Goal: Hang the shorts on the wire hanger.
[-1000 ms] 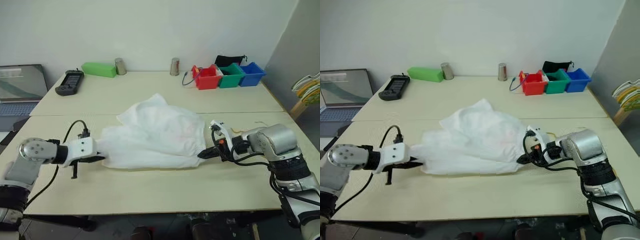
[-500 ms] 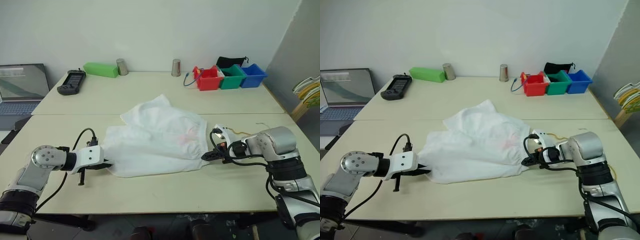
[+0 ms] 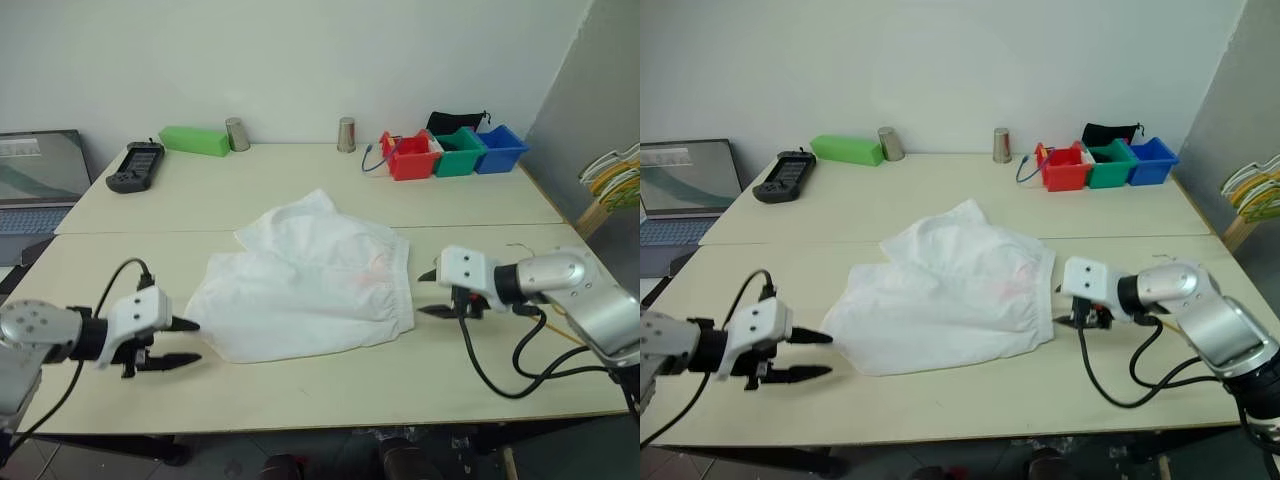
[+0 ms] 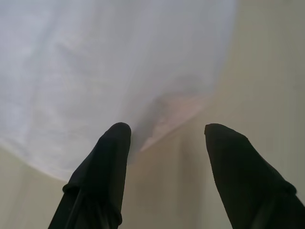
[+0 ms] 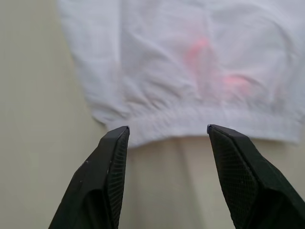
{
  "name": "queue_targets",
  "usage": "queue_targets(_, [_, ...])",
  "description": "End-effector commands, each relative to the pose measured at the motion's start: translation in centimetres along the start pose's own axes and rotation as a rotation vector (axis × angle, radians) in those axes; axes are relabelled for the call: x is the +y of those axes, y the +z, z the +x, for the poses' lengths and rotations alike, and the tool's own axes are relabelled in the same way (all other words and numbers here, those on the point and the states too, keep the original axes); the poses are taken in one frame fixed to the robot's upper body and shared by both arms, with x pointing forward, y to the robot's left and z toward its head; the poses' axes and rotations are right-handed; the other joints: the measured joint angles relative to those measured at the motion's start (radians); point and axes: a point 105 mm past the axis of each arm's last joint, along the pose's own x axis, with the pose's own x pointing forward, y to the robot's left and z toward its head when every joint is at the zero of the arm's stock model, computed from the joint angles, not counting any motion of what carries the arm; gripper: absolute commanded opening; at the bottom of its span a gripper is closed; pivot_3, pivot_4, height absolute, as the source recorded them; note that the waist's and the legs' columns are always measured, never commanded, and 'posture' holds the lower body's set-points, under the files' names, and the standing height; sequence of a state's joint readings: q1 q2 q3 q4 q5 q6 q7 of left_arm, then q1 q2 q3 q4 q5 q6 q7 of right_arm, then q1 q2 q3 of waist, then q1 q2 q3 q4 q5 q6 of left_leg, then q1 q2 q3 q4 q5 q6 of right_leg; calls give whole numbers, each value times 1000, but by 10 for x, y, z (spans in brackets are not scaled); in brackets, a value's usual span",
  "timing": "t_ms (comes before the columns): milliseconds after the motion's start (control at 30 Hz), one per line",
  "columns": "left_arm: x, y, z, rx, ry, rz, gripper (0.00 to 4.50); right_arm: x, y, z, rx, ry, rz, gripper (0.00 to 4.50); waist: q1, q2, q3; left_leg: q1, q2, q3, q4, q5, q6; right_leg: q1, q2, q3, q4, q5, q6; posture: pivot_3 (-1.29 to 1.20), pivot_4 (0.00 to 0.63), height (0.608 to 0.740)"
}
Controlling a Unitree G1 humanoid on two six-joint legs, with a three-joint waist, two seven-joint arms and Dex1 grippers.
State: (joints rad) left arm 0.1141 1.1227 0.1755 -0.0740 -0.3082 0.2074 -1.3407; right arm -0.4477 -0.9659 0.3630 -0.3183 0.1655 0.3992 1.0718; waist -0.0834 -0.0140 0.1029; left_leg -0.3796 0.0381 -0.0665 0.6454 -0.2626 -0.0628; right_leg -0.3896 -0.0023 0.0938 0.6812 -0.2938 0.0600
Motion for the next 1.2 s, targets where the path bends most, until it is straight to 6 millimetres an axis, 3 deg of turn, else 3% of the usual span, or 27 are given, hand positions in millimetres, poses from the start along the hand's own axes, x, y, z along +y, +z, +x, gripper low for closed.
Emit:
queue_targets(33, [4, 6, 5, -3, 56, 60, 2623, 9, 8, 14, -42, 54, -54, 2755, 5, 0, 0, 1, 0, 0, 0, 0, 0, 0, 0, 0, 0, 0, 0, 19, 59, 740])
queue_targets(233, [19, -2, 35, 13, 100, 156, 2623, 11, -10, 42, 12, 78, -61, 2755, 26, -2, 0, 16, 0, 4, 1, 1, 0, 12, 1, 4, 1, 1, -4, 20, 53, 740])
queue_targets(400, [22, -11, 45, 46, 70, 196, 2623, 0, -42, 48, 128, 37, -70, 2755, 28, -4, -1, 15, 0, 7, 1, 1, 0, 11, 1, 6, 0, 3, -1, 20, 47, 740])
queue_targets(633, [29, -17, 52, 42, 77, 239, 2623, -9, -43, 49, 117, -1, -71, 2755, 31, -2, -4, 18, 1, 7, 1, 1, 0, 14, 2, 6, 1, 3, -1, 2, 46, 740])
queue_targets(767, [34, -8, 43, 22, 92, 260, 1865, -9, -38, 44, 107, 2, -81, 2755, 30, -2, -5, 21, 1, 7, 1, 2, 1, 16, 2, 7, 1, 2, -3, -13, 47, 740])
queue_targets(933, [26, 10, 25, -30, 86, 236, 842, 4, -27, 27, 72, 44, -70, 2755, 29, -3, -4, 16, 2, 7, 1, 2, 1, 12, 2, 7, 1, 4, 0, -6, 53, 740])
queue_targets(1000, [10, 18, 14, -50, 21, 161, 1109, 13, -20, 18, 48, 75, -39, 2755, 27, -3, -4, 14, 2, 8, 0, 1, 1, 9, 2, 6, 1, 3, -2, -6, 56, 740])
queue_targets(1067, [-2, 26, -3, -45, -28, 116, 1437, 18, -15, 10, 37, 91, -29, 3100, 25, -3, -3, 13, 5, 8, -1, 0, 2, 8, 4, 6, 0, 2, -3, -2, 58, 740])
queue_targets(1200, [0, 50, -38, -64, -13, 32, 2373, 16, -3, 1, 19, 94, -52, 4026, 25, -5, -1, 13, 9, 8, -1, -2, 3, 6, 9, 5, 1, 0, -7, 3, 59, 740])
